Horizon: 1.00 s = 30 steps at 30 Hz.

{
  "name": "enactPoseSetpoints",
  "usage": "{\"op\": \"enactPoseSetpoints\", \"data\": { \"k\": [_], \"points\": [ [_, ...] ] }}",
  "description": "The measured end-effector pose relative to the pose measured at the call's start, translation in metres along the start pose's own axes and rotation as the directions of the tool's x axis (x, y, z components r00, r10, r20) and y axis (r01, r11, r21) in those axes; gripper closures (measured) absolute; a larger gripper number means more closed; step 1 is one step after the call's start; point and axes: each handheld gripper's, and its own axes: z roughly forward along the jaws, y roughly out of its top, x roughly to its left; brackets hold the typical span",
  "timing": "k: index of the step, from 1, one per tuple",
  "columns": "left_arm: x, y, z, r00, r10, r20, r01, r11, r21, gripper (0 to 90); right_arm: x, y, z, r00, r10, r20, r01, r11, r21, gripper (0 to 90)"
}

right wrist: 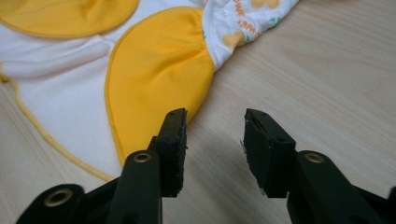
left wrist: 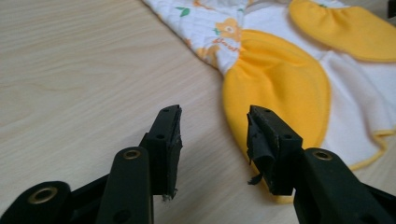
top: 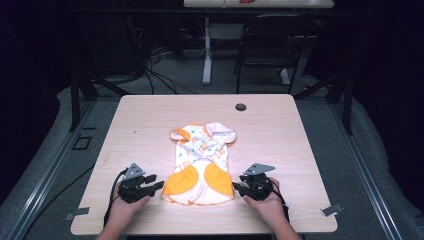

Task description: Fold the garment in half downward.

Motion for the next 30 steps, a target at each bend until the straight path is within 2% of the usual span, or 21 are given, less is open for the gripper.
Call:
{"op": "enactPoseSetpoints", "data": {
  "k": [3,4,6,7,9,12,13,14,15,17,18,19,20,23,25,26,27,28,30],
  "points": [
    [0.0,0.006,0.005,0.9998,0.006,0.021,-0.006,0.9999,0.013,57.4,0.0,0.004,0.0,0.9999,-0.004,-0.012,0.004,1.0,0.011,64.7],
    [0.003,0.015,0.008,0.9983,-0.033,0.049,0.033,0.9994,0.003,61.7,0.0,0.007,0.001,0.9995,-0.03,-0.009,0.031,0.999,0.035,69.7],
    [0.004,0.021,0.01,0.998,-0.038,0.05,0.037,0.9993,0.01,63.2,0.0,0.009,0.001,0.9991,-0.043,-0.007,0.043,0.998,0.047,71.4],
    [0.004,0.027,0.015,0.9995,-0.005,0.032,0.004,0.9995,0.032,70.4,0.0,0.015,0.003,0.9983,-0.056,-0.016,0.057,0.997,0.061,76.7],
    [0.003,0.035,0.022,0.9988,0.04,0.029,-0.041,0.997,0.065,75.7,0.0,0.022,0.005,0.996,-0.088,-0.014,0.089,0.992,0.087,81.6],
    [0.001,0.043,0.029,0.9978,0.063,0.019,-0.064,0.995,0.077,83.2,-0.002,0.036,0.012,0.991,-0.134,0.0,0.133,0.984,0.115,87.2],
    [0.0,0.046,0.033,0.9965,0.083,0.006,-0.083,0.9932,0.082,83.2,-0.002,0.036,0.012,0.991,-0.134,0.0,0.133,0.984,0.115,87.2],
    [-0.003,0.055,0.04,0.9944,0.105,0.006,-0.106,0.9902,0.091,89.0,-0.004,0.046,0.017,0.9903,-0.139,-0.004,0.138,0.983,0.124,89.8],
    [-0.003,0.055,0.04,0.9944,0.105,0.006,-0.106,0.9902,0.091,89.7,-0.004,0.046,0.017,0.9903,-0.139,-0.004,0.138,0.983,0.124,89.8],
    [-0.004,0.062,0.048,0.9921,0.126,0.0,-0.125,0.9877,0.093,89.9,-0.006,0.057,0.023,0.9909,-0.133,-0.022,0.135,0.982,0.134,90.0],
    [-0.004,0.064,0.051,0.9914,0.131,-0.003,-0.129,0.9853,0.111,90.0,-0.008,0.064,0.028,0.9922,-0.124,-0.016,0.125,0.983,0.134,90.0],
    [-0.004,0.066,0.056,0.9908,0.135,-0.002,-0.134,0.9829,0.127,90.0,-0.008,0.064,0.028,0.9922,-0.124,-0.016,0.125,0.983,0.134,90.0],
    [-0.004,0.07,0.064,0.9901,0.14,-0.008,-0.137,0.9802,0.143,90.0,-0.011,0.072,0.036,0.9933,-0.116,-0.005,0.115,0.983,0.145,90.0],
    [-0.003,0.076,0.074,0.9896,0.142,-0.023,-0.136,0.9774,0.162,90.0,-0.013,0.079,0.046,0.9943,-0.107,0.002,0.105,0.98,0.168,90.0],
    [-0.003,0.078,0.076,0.9893,0.143,-0.029,-0.137,0.9774,0.162,90.0,-0.012,0.083,0.053,0.9929,-0.118,0.015,0.113,0.976,0.185,90.0],
    [-0.002,0.081,0.081,0.988,0.153,-0.026,-0.146,0.9733,0.177,90.0,-0.012,0.085,0.056,0.9939,-0.109,0.017,0.104,0.977,0.186,90.0],
    [-0.002,0.081,0.081,0.988,0.153,-0.026,-0.146,0.9733,0.177,90.0,-0.012,0.085,0.056,0.9939,-0.109,0.017,0.104,0.977,0.186,90.0],
    [-0.002,0.083,0.085,0.9864,0.163,-0.022,-0.156,0.9685,0.194,90.0,-0.012,0.086,0.058,0.9937,-0.11,0.021,0.104,0.976,0.194,90.0],
    [-0.002,0.084,0.088,0.9859,0.164,-0.034,-0.154,0.9674,0.201,90.0,-0.012,0.089,0.065,0.9935,-0.11,0.028,0.102,0.974,0.203,90.0]
  ]
}}
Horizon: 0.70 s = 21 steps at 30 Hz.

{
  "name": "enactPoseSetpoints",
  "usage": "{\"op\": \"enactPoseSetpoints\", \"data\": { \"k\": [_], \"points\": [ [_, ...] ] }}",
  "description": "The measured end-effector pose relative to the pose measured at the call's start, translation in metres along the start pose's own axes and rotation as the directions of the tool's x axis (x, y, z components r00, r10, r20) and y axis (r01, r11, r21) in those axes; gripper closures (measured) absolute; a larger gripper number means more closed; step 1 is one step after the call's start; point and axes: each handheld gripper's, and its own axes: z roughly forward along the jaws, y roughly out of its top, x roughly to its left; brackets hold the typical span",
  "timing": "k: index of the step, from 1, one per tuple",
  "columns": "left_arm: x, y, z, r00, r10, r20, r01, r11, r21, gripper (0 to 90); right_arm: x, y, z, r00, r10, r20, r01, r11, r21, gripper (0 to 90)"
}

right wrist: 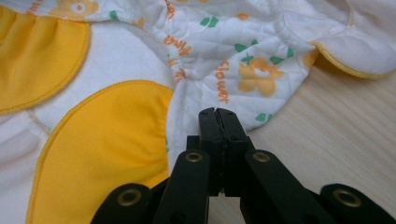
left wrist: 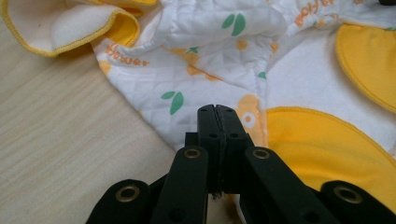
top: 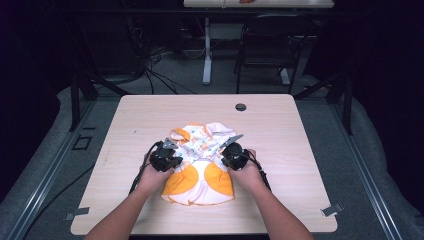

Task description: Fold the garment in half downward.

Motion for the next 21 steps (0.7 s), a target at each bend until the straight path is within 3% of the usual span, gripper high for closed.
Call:
{"op": "enactPoseSetpoints", "data": {
  "k": [6,21],
  "points": [
    [0.0012,0.0013,0.0041,0.9999,0.017,-0.001,-0.017,0.9995,0.026,90.0,0.0,0.0082,0.0104,1.0,0.0,0.004,0.0,0.998,0.07,90.0],
    [-0.0036,-0.0066,-0.0039,0.9978,0.059,0.03,-0.061,0.9971,0.046,90.0,0.0057,0.0024,0.005,0.9981,-0.058,-0.02,0.059,0.993,0.101,90.0]
  ]
}}
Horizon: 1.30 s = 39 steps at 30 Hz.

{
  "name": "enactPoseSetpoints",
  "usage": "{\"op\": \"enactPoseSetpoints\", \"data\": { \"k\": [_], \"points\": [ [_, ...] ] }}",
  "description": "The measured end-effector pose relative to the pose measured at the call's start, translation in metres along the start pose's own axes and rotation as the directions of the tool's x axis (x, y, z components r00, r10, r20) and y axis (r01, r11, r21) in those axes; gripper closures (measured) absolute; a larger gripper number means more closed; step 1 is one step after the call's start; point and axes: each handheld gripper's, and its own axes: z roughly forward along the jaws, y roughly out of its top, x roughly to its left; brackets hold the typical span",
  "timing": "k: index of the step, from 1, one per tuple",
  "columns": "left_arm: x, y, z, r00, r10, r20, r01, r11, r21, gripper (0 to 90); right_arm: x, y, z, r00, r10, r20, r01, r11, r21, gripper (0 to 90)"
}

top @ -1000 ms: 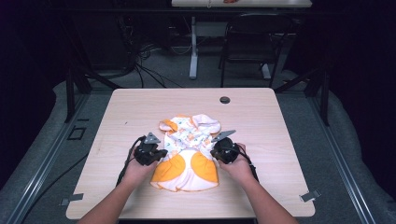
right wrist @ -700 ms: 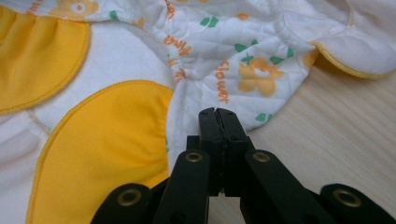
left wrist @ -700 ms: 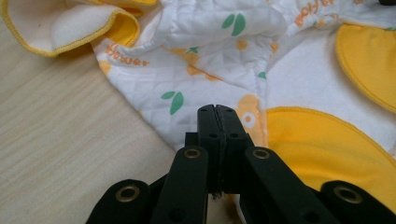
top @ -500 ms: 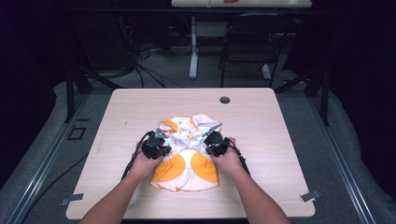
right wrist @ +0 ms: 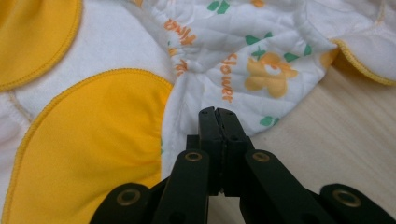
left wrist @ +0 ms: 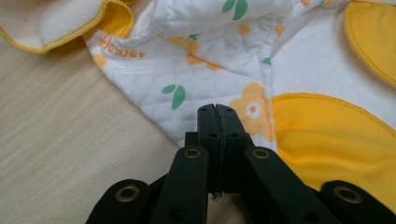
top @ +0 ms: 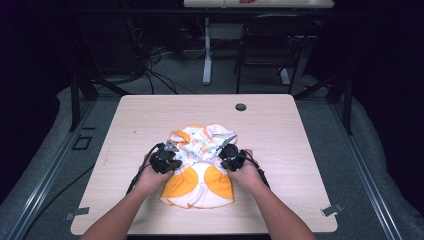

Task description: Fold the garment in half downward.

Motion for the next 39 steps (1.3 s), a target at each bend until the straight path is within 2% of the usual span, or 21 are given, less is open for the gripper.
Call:
{"op": "enactPoseSetpoints", "data": {
  "k": [8,9,13,17,20,24,26,29,32,34,36,37,38,39],
  "points": [
    [-0.014,-0.015,-0.01,0.9985,0.022,0.05,-0.022,0.9997,-0.008,90.0,0.014,-0.017,-0.01,0.9981,-0.055,-0.028,0.055,0.998,-0.007,90.0],
    [-0.017,-0.02,-0.013,0.9976,0.019,0.067,-0.018,0.9997,-0.018,90.0,0.018,-0.022,-0.012,0.9975,-0.061,-0.034,0.06,0.998,-0.016,90.0],
    [-0.023,-0.029,-0.018,0.9956,0.01,0.093,-0.007,0.9994,-0.033,90.0,0.025,-0.031,-0.016,0.9964,-0.068,-0.051,0.066,0.997,-0.033,90.0],
    [-0.027,-0.036,-0.022,0.993,-0.001,0.119,0.006,0.999,-0.043,90.0,0.027,-0.037,-0.02,0.9947,-0.074,-0.071,0.071,0.997,-0.037,90.0],
    [-0.029,-0.039,-0.024,0.9926,0.006,0.122,-0.001,0.9989,-0.047,90.0,0.029,-0.04,-0.021,0.9945,-0.071,-0.077,0.068,0.997,-0.046,90.0],
    [-0.034,-0.041,-0.025,0.9929,0.012,0.119,-0.006,0.9987,-0.051,90.0,0.033,-0.044,-0.024,0.9932,-0.089,-0.075,0.087,0.996,-0.038,90.0],
    [-0.035,-0.042,-0.027,0.9916,0.02,0.128,-0.014,0.999,-0.043,90.0,0.035,-0.046,-0.024,0.9926,-0.083,-0.088,0.08,0.996,-0.047,90.0],
    [-0.036,-0.043,-0.027,0.988,0.015,0.154,-0.008,0.9989,-0.046,90.0,0.038,-0.048,-0.026,0.9909,-0.094,-0.096,0.091,0.995,-0.033,90.0],
    [-0.035,-0.042,-0.027,0.9872,0.016,0.159,-0.01,0.9992,-0.039,90.0,0.038,-0.047,-0.026,0.9904,-0.097,-0.098,0.095,0.995,-0.03,90.0],
    [-0.037,-0.039,-0.027,0.9882,0.023,0.152,-0.021,0.9996,-0.02,90.0,0.038,-0.045,-0.027,0.9903,-0.101,-0.095,0.101,0.995,-0.007,90.0],
    [-0.037,-0.038,-0.028,0.9892,0.037,0.141,-0.036,0.9993,-0.013,90.0,0.037,-0.043,-0.028,0.9898,-0.086,-0.114,0.085,0.996,-0.011,89.7],
    [-0.035,-0.033,-0.031,0.9927,0.047,0.111,-0.043,0.9984,-0.037,90.0,0.036,-0.041,-0.03,0.9896,-0.083,-0.118,0.082,0.997,-0.012,89.6],
    [-0.035,-0.033,-0.031,0.9927,0.047,0.111,-0.043,0.9984,-0.037,90.0,0.036,-0.041,-0.03,0.9896,-0.083,-0.118,0.082,0.997,-0.012,89.6],
    [-0.028,-0.025,-0.035,0.9936,0.029,0.109,-0.024,0.9983,-0.053,90.0,0.032,-0.035,-0.035,0.9913,-0.073,-0.109,0.069,0.997,-0.046,89.6]
  ]
}}
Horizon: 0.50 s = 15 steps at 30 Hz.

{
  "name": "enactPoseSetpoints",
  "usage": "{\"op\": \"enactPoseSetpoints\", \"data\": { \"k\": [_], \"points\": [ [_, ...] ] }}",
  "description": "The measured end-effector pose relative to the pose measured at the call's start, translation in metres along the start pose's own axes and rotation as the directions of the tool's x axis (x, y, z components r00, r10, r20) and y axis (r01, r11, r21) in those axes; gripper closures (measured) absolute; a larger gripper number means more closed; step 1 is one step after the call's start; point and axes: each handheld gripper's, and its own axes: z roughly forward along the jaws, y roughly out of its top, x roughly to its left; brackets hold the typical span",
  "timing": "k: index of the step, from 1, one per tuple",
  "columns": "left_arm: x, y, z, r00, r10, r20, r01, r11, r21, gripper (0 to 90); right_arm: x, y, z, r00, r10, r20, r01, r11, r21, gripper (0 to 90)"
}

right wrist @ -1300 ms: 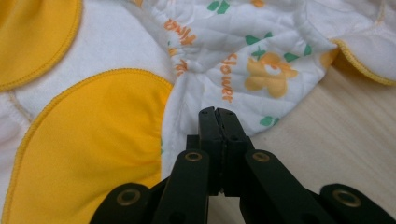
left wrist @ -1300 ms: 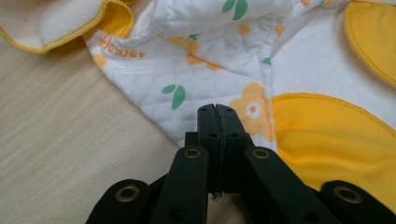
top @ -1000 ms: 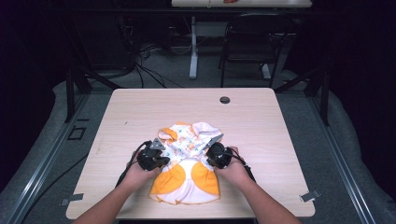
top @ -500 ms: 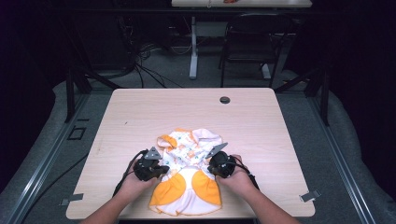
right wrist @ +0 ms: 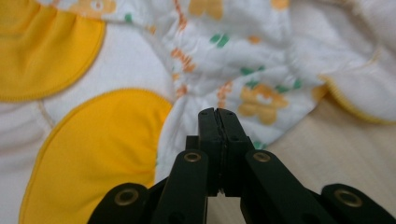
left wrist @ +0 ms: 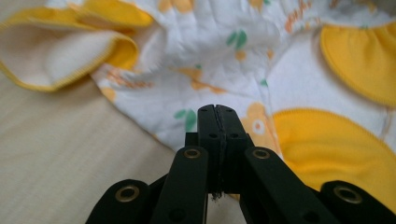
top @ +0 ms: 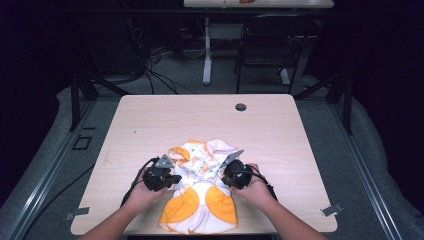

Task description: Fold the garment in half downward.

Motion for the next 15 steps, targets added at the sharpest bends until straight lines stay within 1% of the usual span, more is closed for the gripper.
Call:
{"op": "enactPoseSetpoints", "data": {
  "k": [1,2,3,4,5,6,7,8,9,10,11,12,13,14,15],
  "points": [
    [0.0,0.0,0.0,1.0,0.0,0.0,0.0,1.0,0.0,90.0,0.0,0.0,0.0,1.0,0.0,0.0,0.0,1.0,0.0,89.6],
    [0.003,0.005,-0.001,1.0,-0.003,-0.008,0.003,1.0,-0.004,90.0,-0.002,0.003,-0.002,1.0,0.0,0.005,0.0,1.0,-0.007,89.6],
    [0.009,0.013,-0.002,0.9997,0.0,-0.023,0.0,1.0,-0.003,90.0,-0.005,0.007,-0.003,1.0,0.003,0.008,-0.002,1.0,-0.017,89.6],
    [0.012,0.017,-0.002,0.9997,-0.001,-0.023,0.001,1.0,-0.004,90.0,-0.01,0.015,-0.004,0.9998,0.003,0.019,-0.003,1.0,-0.026,89.7],
    [0.016,0.023,-0.002,0.9996,-0.001,-0.028,0.001,1.0,-0.008,90.0,-0.014,0.019,-0.004,0.9998,-0.003,0.02,0.004,1.0,-0.028,89.7],
    [0.024,0.034,-0.001,0.9991,-0.013,-0.039,0.012,0.9998,-0.016,90.0,-0.022,0.03,-0.002,0.9995,0.008,0.031,-0.006,0.999,-0.039,89.7],
    [0.024,0.034,-0.001,0.9991,-0.013,-0.039,0.012,0.9998,-0.016,90.0,-0.022,0.03,-0.002,0.9995,0.008,0.031,-0.006,0.999,-0.039,89.7],
    [0.033,0.044,0.002,0.9979,-0.026,-0.059,0.025,0.9994,-0.024,90.0,-0.031,0.041,0.002,0.9989,0.015,0.044,-0.013,0.999,-0.045,89.7],
    [0.033,0.044,0.002,0.9979,-0.026,-0.059,0.025,0.9994,-0.024,90.0,-0.031,0.041,0.002,0.9989,0.015,0.044,-0.013,0.999,-0.045,89.7],
    [0.042,0.052,0.007,0.9969,-0.044,-0.065,0.042,0.9988,-0.026,90.0,-0.039,0.049,0.006,0.9982,0.024,0.056,-0.021,0.999,-0.045,89.7],
    [0.046,0.055,0.009,0.9965,-0.048,-0.068,0.047,0.9985,-0.027,90.0,-0.043,0.054,0.008,0.9976,0.029,0.063,-0.026,0.998,-0.049,89.6],
    [0.049,0.058,0.012,0.9961,-0.056,-0.068,0.055,0.9982,-0.025,90.0,-0.047,0.057,0.01,0.9974,0.029,0.066,-0.026,0.998,-0.05,89.2],
    [0.049,0.058,0.012,0.9961,-0.056,-0.068,0.055,0.9982,-0.025,90.0,-0.051,0.061,0.012,0.9967,0.037,0.072,-0.033,0.998,-0.058,89.3],
    [0.053,0.061,0.015,0.9957,-0.058,-0.072,0.056,0.9981,-0.026,90.0,-0.051,0.061,0.012,0.9967,0.037,0.072,-0.033,0.998,-0.058,89.3],
    [0.056,0.062,0.018,0.9955,-0.063,-0.07,0.061,0.9977,-0.027,90.0,-0.055,0.063,0.016,0.9958,0.052,0.075,-0.046,0.996,-0.076,89.4]
  ]
}}
